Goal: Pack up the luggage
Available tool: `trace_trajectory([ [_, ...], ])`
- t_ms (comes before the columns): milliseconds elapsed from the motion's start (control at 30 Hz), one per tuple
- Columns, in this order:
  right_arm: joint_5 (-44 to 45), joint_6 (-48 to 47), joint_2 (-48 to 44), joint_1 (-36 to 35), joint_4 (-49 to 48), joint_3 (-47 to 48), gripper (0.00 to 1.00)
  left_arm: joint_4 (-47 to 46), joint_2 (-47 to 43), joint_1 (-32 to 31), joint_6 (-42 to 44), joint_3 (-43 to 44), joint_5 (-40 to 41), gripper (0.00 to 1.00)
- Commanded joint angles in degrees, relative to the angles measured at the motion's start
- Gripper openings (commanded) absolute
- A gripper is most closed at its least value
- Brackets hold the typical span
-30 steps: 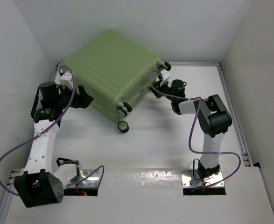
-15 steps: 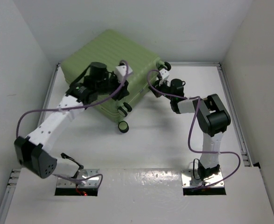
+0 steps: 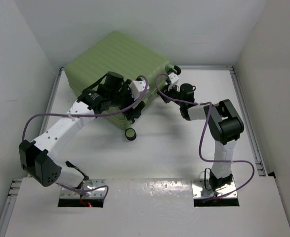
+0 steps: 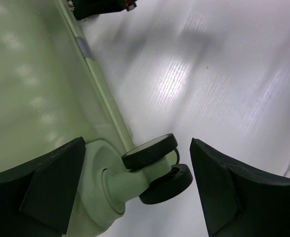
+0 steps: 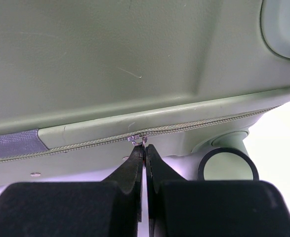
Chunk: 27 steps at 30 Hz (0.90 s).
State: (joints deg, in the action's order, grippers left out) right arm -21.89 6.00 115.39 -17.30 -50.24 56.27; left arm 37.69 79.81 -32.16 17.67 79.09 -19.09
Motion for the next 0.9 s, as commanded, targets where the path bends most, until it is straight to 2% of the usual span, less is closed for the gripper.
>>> trace_trajectory([
  [0, 2.20, -0.90, 0.27, -0.01, -3.82, 2.53, 0.00, 2.73, 1.04, -0.62, 5.08, 3.17, 2.39, 0.90],
  [100, 2.29, -0.99, 0.10, 0.16, -3.64, 2.62, 0.00, 7.91, 2.71, -2.72, 12.98, 5.98, 2.39, 0.90],
  [267, 2.12, -0.82, 0.71, 0.16, -3.37, 2.97, 0.00, 17.57, 5.26, -4.49, 31.34, 8.87, 5.55, 0.93],
  [300, 2.11, -0.81, 0.80, -0.10, -3.20, 2.97, 0.00, 20.98, 6.66, -3.88, 36.16, 9.67, 4.95, 0.94],
  [467, 2.38, -1.25, 0.88, -0.10, -3.02, 2.97, 0.00, 33.11, 13.51, -0.28, 47.17, 18.36, 0.64, 0.95],
  [700, 2.55, -0.99, 1.50, -0.10, -2.85, 3.06, 0.00, 32.88, 15.64, 2.54, 56.94, 13.31, 3.44, 0.95],
  [867, 2.47, -1.25, 1.59, -0.01, -2.94, 3.23, 0.00, 30.69, 12.84, 3.07, 59.67, 6.97, 4.50, 0.89],
])
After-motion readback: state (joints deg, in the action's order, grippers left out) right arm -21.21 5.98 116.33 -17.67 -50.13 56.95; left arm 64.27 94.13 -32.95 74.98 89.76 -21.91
